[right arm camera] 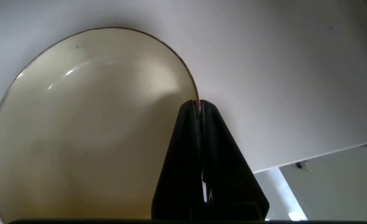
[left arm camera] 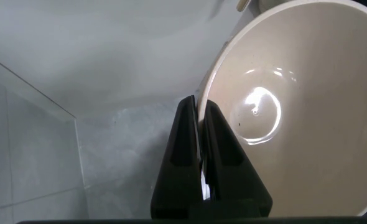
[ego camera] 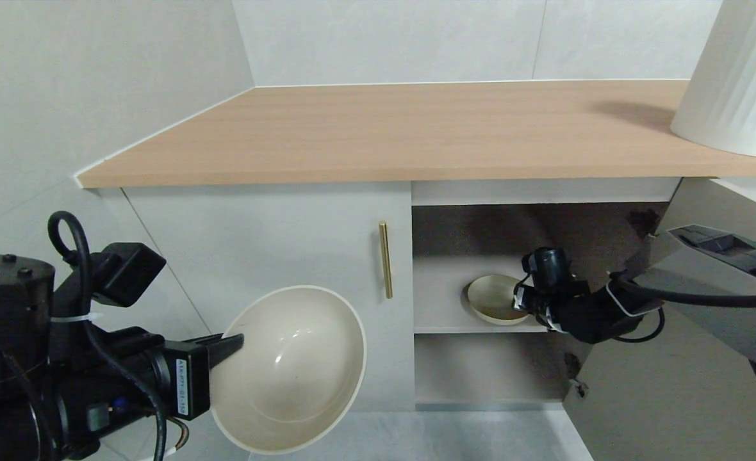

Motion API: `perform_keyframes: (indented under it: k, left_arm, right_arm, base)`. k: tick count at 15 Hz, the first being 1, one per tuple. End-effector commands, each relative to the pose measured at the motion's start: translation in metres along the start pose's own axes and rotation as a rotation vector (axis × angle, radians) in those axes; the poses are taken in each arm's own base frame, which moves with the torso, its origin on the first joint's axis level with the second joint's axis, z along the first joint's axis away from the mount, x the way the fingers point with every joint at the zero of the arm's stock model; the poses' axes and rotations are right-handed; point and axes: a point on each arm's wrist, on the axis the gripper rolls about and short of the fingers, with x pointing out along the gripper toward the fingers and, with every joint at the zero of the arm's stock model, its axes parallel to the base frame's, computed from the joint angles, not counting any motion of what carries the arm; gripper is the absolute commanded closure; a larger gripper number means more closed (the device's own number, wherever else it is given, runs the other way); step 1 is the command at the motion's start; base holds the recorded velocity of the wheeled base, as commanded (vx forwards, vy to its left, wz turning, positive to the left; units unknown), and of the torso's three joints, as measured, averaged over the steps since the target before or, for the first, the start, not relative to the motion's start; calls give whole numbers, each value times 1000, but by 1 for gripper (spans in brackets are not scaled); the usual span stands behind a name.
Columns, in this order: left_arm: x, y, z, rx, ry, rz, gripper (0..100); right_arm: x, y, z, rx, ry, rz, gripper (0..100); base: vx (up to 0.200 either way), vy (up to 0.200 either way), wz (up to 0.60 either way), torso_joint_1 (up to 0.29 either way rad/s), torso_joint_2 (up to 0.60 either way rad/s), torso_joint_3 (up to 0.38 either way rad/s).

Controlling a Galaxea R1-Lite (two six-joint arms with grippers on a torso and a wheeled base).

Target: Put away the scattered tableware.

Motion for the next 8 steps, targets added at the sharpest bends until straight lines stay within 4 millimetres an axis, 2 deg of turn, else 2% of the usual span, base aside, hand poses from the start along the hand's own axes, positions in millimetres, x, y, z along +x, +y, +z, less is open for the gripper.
perform_keyframes:
  k: [1,8]
  left_arm:
    - [0,0,0,0,-1,0,100]
    - [0,0,0,0,-1,0,100]
  right_arm:
    - [3,0,0,3,-5,-6,100]
    - [8,-2,2,9,-10,-14,100]
  base:
    - [0,0,0,0,0,0]
    - [0,0,0,0,0,0]
